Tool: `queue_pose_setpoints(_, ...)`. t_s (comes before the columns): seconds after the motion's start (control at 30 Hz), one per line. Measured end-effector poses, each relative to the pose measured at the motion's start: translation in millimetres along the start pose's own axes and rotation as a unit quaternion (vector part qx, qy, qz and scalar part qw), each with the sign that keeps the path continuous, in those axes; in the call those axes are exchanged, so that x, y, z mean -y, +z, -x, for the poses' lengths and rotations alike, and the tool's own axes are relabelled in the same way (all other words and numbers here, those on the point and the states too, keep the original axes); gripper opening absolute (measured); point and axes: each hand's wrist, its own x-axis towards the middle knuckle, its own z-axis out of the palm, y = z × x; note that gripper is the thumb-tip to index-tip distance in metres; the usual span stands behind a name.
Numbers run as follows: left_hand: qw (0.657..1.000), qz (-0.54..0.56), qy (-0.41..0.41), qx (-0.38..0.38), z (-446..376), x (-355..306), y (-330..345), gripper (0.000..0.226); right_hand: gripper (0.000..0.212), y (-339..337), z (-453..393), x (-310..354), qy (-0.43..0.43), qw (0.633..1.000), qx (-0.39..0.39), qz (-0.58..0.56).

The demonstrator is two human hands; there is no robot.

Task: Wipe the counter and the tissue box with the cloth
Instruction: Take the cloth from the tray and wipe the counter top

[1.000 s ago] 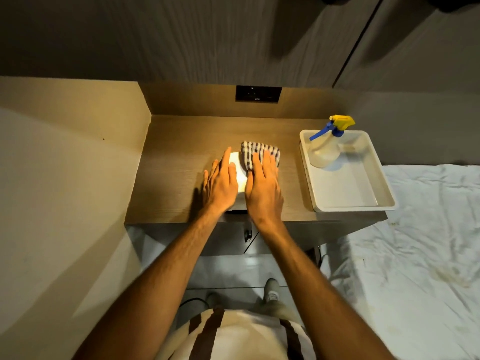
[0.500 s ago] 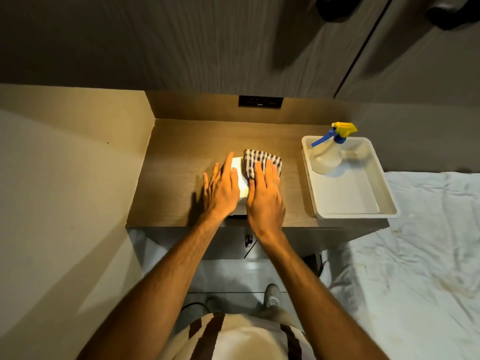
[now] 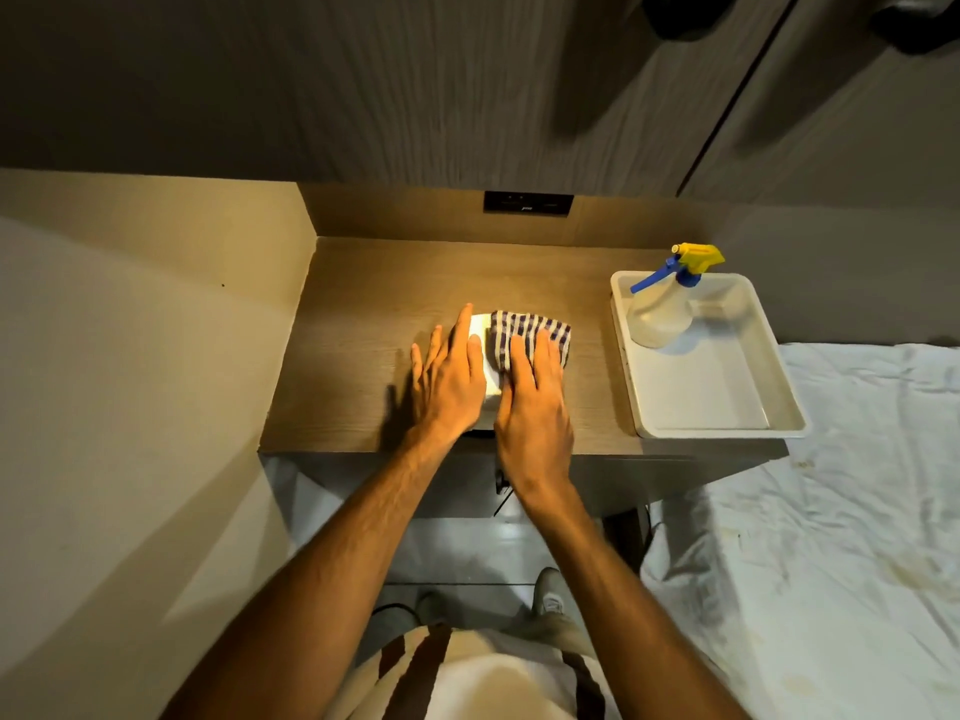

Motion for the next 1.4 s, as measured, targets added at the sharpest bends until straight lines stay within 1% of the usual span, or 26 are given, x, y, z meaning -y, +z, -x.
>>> queue_pose_setpoints(0.07,1.000,0.017,0.004,-0.004,1,2,-1,0.058,0.064,0,14,4,-0.042,0.998,0.032,0.034)
queue_pose_setpoints(0.1,1.000,0.019,0.005,-0.007,1,2,-1,0.058,0.066,-1,8,5,-0.064,0.996,0.046,0.047)
queue_pose_setpoints(0.2,1.000,-0.006,0.015,-0.008,0,2,-1,0.059,0.052,-7,-37,3,-0.113,0.989,0.070,0.071)
queue_pose_setpoints(0.23,1.000,-0.010,0.017,-0.010,0,2,-1,0.059,0.049,-10,-50,1,-0.114,0.988,0.074,0.069)
queue_pose_setpoints(0.3,1.000,-0.005,0.010,-0.018,0,1,0,0.057,0.050,-14,-62,-2,-0.077,0.994,0.069,0.035)
queue_pose_setpoints(0.37,1.000,-0.002,0.003,-0.023,0,1,0,0.056,0.054,-12,-51,-1,-0.021,0.999,0.046,-0.005)
queue_pose_setpoints(0.43,1.000,0.002,0.000,-0.023,1,2,1,0.055,0.057,-6,-24,0,0.006,1.000,0.024,0.003)
queue_pose_setpoints(0.5,1.000,0.010,0.008,-0.019,0,3,1,0.055,0.059,-2,5,3,0.000,0.999,0.026,0.046)
queue_pose_setpoints(0.57,1.000,0.014,0.013,-0.013,0,6,2,0.056,0.065,0,14,9,-0.032,0.995,0.052,0.078)
queue_pose_setpoints(0.63,1.000,-0.003,0.010,0.001,-2,7,3,0.056,0.068,-1,-6,12,-0.069,0.991,0.075,0.089)
queue_pose_setpoints(0.7,1.000,-0.017,0.007,0.009,-3,6,2,0.055,0.058,-5,-37,11,-0.085,0.989,0.087,0.089)
queue_pose_setpoints(0.73,1.000,-0.009,0.007,0.006,-3,3,1,0.055,0.055,-8,-49,8,-0.080,0.989,0.088,0.085)
queue_pose_setpoints(0.83,1.000,0.009,0.009,-0.004,2,-2,-3,0.058,0.057,-8,-53,7,-0.010,0.997,0.069,0.046)
queue_pose_setpoints(0.93,1.000,0.016,0.003,0.003,4,-1,-4,0.058,0.063,1,-21,17,0.041,0.998,0.025,0.040)
queue_pose_setpoints(1.0,1.000,0.017,0.003,0.014,2,1,-5,0.057,0.064,5,0,21,0.024,0.999,0.019,0.040)
queue_pose_setpoints(1.07,1.000,0.010,0.006,0.021,0,3,-5,0.056,0.062,5,0,19,-0.018,0.997,0.043,0.053)
queue_pose_setpoints(1.13,0.999,-0.027,0.018,0.032,0,4,-4,0.056,0.057,0,-22,12,-0.070,0.993,0.064,0.064)
queue_pose_setpoints(1.2,0.999,-0.036,0.019,0.029,0,4,-3,0.055,0.054,-8,-49,7,-0.102,0.989,0.082,0.075)
queue_pose_setpoints(1.3,1.000,-0.017,-0.005,0.016,2,-2,-5,0.068,0.060,-16,-58,0,-0.071,0.993,0.084,0.040)
queue_pose_setpoints(1.37,1.000,-0.016,-0.010,0.018,3,-4,-6,0.078,0.066,-15,-37,-1,-0.046,0.996,0.071,0.009)
queue_pose_setpoints(1.4,1.000,-0.011,-0.008,0.020,4,-4,-7,0.078,0.068,-15,-24,-1,-0.044,0.997,0.067,0.002)
